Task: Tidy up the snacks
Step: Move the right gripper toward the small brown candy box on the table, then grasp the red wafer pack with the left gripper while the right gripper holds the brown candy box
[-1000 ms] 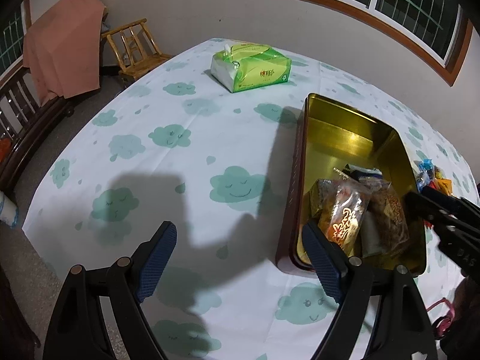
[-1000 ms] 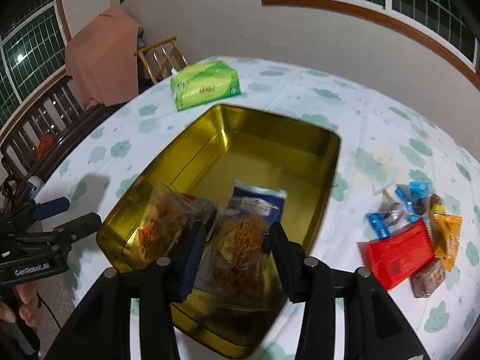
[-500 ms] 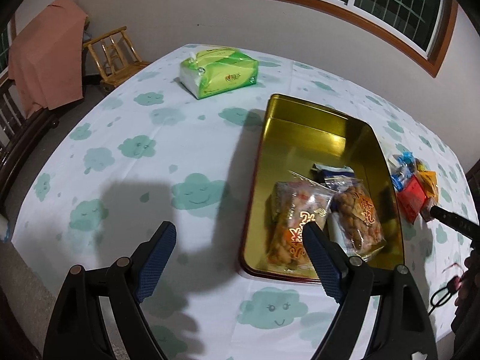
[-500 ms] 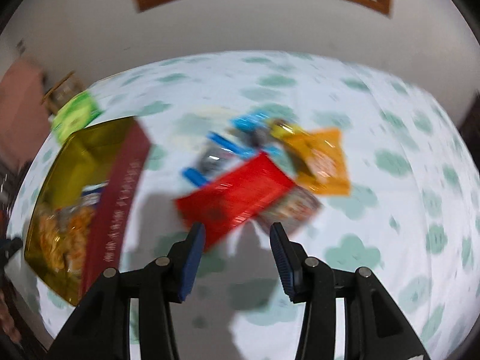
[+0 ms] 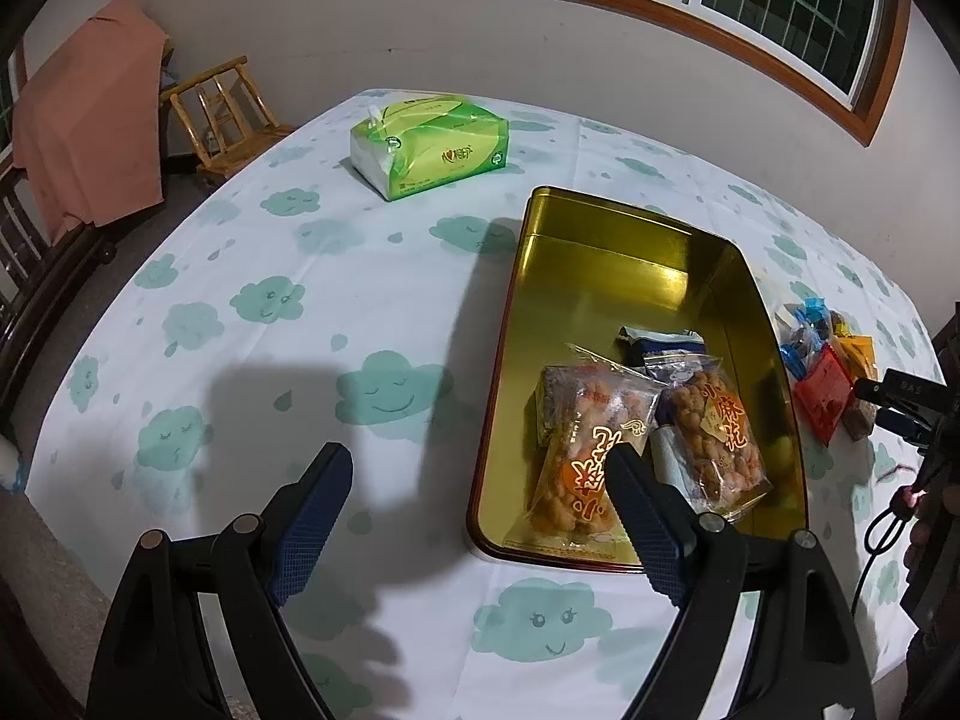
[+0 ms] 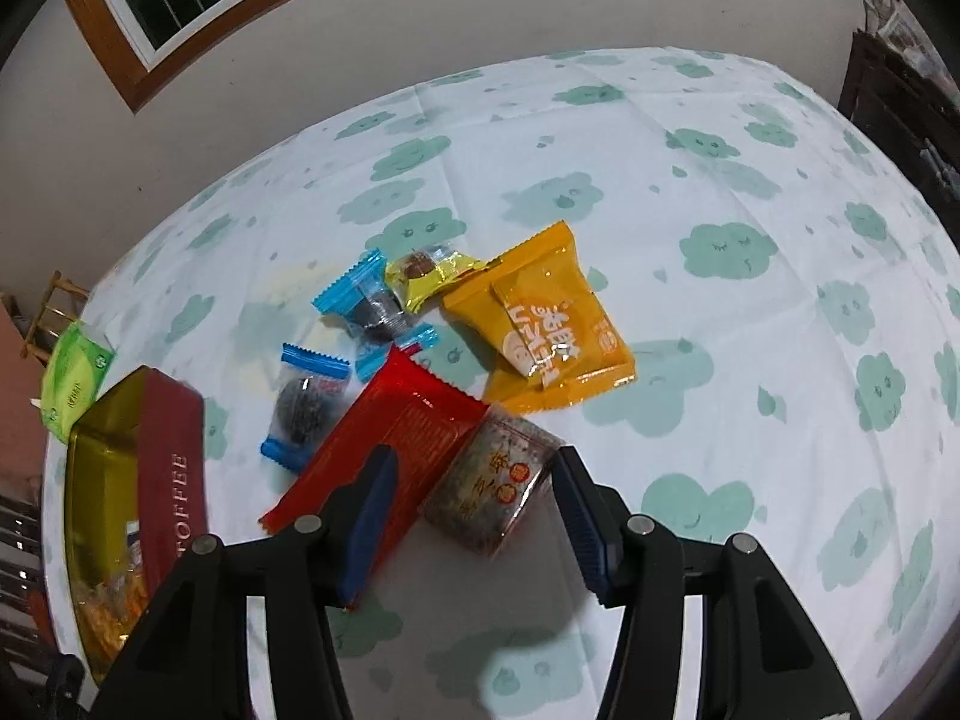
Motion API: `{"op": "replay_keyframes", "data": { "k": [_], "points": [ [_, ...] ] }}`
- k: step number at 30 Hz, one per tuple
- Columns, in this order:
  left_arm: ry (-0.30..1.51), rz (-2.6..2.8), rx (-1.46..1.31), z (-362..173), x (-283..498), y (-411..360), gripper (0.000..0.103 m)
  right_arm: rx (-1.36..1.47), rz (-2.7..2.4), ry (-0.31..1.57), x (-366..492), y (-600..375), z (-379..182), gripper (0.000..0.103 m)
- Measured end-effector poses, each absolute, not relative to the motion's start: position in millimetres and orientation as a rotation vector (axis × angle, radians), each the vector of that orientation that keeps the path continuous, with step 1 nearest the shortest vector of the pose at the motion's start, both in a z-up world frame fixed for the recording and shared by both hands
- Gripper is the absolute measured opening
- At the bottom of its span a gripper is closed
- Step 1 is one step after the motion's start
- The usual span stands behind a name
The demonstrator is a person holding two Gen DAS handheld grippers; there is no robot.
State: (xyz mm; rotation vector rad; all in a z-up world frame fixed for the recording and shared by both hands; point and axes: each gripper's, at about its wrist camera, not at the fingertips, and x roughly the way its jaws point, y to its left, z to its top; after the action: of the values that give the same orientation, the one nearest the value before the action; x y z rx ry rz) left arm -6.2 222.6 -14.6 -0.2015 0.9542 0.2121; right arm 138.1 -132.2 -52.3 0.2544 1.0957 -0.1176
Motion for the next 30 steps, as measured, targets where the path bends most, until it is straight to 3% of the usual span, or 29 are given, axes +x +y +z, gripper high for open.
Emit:
{"op": "replay_keyframes", "data": {
  "k": [7,20,30],
  "points": [
    [0.951,0.18,-0.165,-9,3,204,0.084,0.175,-0.111,1.105,126,-140,-68,0.054],
    [0.928,-0.009,0.012,4,44,101,0.084,0.023,0.047,0.975,122,-149,-71,0.032],
    [0.96,-0.207,0.142,-12,81,5,0.084,-0.027,0.061,0.947,109,-198,-72,0.031]
  ]
}}
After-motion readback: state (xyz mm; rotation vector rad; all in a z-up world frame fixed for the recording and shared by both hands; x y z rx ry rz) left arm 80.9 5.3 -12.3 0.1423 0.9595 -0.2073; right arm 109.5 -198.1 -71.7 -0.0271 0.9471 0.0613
